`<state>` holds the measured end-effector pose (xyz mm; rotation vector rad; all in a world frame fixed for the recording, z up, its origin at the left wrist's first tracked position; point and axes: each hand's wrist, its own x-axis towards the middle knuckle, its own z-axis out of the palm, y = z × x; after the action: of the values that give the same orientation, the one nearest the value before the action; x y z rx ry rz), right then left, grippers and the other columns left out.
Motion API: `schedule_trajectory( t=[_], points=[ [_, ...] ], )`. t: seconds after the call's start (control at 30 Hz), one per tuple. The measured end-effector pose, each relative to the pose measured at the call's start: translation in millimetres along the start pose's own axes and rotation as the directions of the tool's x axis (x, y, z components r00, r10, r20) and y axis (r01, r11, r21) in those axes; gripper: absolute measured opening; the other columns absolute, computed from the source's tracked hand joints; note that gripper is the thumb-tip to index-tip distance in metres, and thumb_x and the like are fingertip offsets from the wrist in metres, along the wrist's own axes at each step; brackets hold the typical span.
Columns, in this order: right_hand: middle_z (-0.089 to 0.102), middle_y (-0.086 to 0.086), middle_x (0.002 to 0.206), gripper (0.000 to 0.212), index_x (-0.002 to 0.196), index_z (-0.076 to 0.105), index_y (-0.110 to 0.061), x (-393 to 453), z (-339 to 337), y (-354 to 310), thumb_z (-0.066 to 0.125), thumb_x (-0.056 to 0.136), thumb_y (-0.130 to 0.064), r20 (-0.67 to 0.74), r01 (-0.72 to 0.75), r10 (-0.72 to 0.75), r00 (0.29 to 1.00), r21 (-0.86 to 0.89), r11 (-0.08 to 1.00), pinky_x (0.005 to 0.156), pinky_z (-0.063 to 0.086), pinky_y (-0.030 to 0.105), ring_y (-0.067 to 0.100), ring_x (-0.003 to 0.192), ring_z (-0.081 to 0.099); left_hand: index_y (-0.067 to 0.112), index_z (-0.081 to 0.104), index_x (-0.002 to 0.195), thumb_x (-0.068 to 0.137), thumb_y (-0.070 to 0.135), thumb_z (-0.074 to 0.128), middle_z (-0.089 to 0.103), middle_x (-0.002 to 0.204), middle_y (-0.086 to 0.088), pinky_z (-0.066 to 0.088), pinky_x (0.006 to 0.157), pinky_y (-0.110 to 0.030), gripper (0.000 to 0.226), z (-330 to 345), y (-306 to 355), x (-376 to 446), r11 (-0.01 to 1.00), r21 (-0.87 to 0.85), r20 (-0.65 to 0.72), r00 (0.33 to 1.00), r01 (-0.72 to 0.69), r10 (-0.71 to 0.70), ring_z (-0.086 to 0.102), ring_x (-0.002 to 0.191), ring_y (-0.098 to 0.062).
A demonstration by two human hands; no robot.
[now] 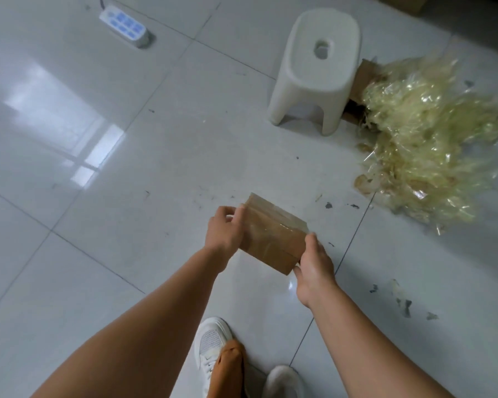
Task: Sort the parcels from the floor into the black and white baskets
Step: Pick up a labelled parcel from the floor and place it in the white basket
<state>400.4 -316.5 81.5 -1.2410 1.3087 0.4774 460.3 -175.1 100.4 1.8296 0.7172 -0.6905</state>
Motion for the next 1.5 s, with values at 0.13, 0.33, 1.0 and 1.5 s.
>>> schedule_trajectory(
  t=[0.13, 0.33, 1.0, 1.5],
  points=[
    [0.046, 0.002, 0.145, 0.053, 0.142, 0.040, -0.033, -74.9, 1.4, -36.0, 0.034, 0.094, -0.055, 0.016, 0.106, -0.106, 0.994, -0.018, 0.994, 0.106, 0.040, 0.046, 0.025, 0.126, 0.051, 0.018, 0.053, 0.109, 0.096, 0.049, 0.041, 0.059, 0.102, 0.000, 0.040, 0.067, -0.024, 0.036, -45.8, 39.9, -62.8, 0.982, -0.187, -0.099, 0.995, -0.001, -0.017, 0.056, 0.086, -0.012],
    [0.057, 0.001, 0.129, 0.034, 0.129, 0.054, -0.031, -191.1, 2.5, -98.8, 0.043, 0.097, -0.036, 0.126, 0.218, -0.209, 0.970, -0.064, 0.974, 0.102, 0.043, 0.039, 0.023, 0.117, 0.055, 0.021, 0.058, 0.118, 0.097, 0.042, 0.043, 0.059, 0.111, -0.001, 0.038, 0.079, -0.027, 0.033, -114.9, 102.0, -155.9, 0.944, -0.327, -0.152, 0.988, -0.049, -0.001, 0.055, 0.097, -0.016],
    [0.065, 0.002, 0.123, 0.069, 0.129, 0.055, -0.024, -468.8, 6.7, -151.5, 0.037, 0.085, -0.074, 0.617, 0.505, -0.343, 0.709, -0.104, 0.857, 0.080, 0.041, 0.028, 0.015, 0.104, 0.059, 0.012, 0.053, 0.116, 0.096, 0.056, 0.032, 0.062, 0.112, -0.005, 0.033, 0.082, -0.031, 0.053, -263.7, 154.0, -415.7, 0.726, -0.617, -0.519, 0.851, -0.305, -0.083, 0.056, 0.097, -0.014],
    [0.059, -0.002, 0.092, 0.020, 0.107, 0.055, -0.018, -653.3, 41.8, -7.1, 0.053, 0.096, -0.034, 0.896, 0.622, -0.205, 0.394, -0.096, 0.777, 0.070, 0.050, 0.033, 0.014, 0.081, 0.060, 0.020, 0.054, 0.104, 0.095, 0.033, 0.050, 0.064, 0.103, -0.014, 0.055, 0.073, -0.044, 0.016, -343.0, 22.7, -615.5, 0.461, -0.617, -0.782, 0.561, -0.638, -0.270, 0.065, 0.085, -0.022]
  ],
)
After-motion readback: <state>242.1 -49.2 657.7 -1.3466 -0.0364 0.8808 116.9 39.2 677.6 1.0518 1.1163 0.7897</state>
